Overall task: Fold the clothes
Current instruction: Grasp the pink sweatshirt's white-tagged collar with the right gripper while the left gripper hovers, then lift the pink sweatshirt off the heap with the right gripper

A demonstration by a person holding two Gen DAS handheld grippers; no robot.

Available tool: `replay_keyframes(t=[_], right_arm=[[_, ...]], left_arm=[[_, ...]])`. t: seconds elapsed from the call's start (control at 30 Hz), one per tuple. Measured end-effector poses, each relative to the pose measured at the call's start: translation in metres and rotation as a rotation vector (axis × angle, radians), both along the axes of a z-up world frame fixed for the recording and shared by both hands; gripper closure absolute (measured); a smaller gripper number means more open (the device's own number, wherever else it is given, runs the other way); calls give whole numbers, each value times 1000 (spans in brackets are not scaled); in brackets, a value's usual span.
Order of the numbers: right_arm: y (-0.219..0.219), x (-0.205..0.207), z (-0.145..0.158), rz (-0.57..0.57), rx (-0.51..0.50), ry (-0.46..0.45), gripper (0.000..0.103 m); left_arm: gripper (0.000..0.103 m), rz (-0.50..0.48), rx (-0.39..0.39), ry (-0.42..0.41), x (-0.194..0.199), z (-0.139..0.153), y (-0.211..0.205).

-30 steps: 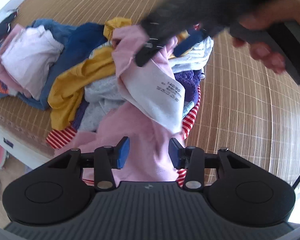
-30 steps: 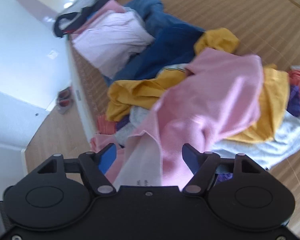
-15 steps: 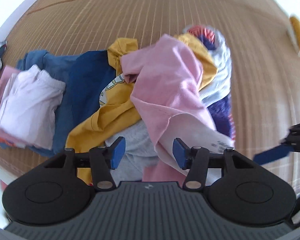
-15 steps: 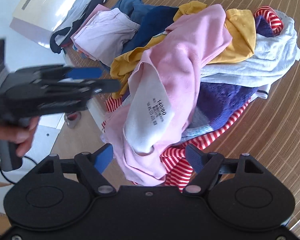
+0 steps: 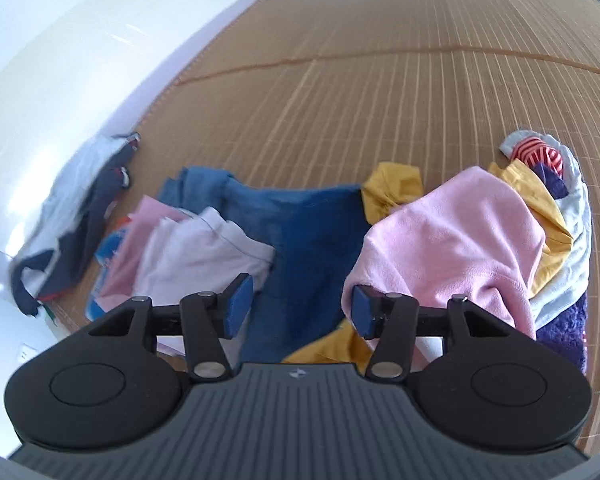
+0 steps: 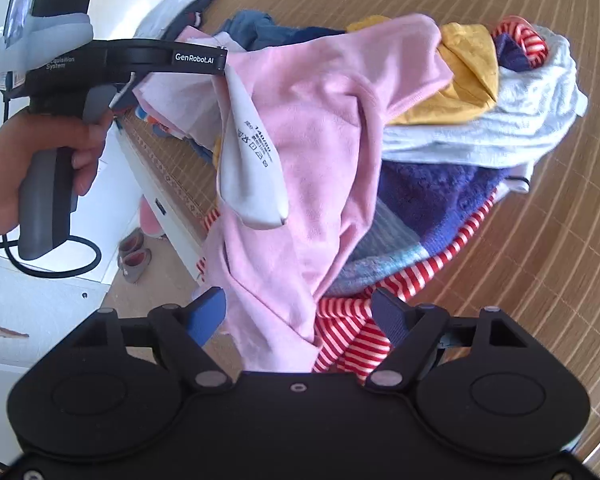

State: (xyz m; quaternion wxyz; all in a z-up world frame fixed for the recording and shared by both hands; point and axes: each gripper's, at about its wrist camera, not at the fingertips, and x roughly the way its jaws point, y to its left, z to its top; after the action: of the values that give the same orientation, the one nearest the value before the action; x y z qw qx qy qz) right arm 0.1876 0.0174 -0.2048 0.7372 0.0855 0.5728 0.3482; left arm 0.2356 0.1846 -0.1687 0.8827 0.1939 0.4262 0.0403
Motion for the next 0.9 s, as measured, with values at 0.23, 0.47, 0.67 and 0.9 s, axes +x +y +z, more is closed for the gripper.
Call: replay_keyframes(t=[0.23, 0.47, 0.67, 0.9], right_arm=[[15, 1, -6, -12, 43, -7, 23], [37, 10, -37, 3, -25, 90, 81], [4, -15, 29, -46, -74, -146, 91], [-71, -56, 169, -61, -136, -602, 91]], left_arm=[[44, -62, 68, -50, -25, 27, -3], [44, 2, 94, -58, -36, 27, -4], [44, 89, 105, -158, -52, 77, -3], [42, 49, 88, -399, -95, 194, -63]])
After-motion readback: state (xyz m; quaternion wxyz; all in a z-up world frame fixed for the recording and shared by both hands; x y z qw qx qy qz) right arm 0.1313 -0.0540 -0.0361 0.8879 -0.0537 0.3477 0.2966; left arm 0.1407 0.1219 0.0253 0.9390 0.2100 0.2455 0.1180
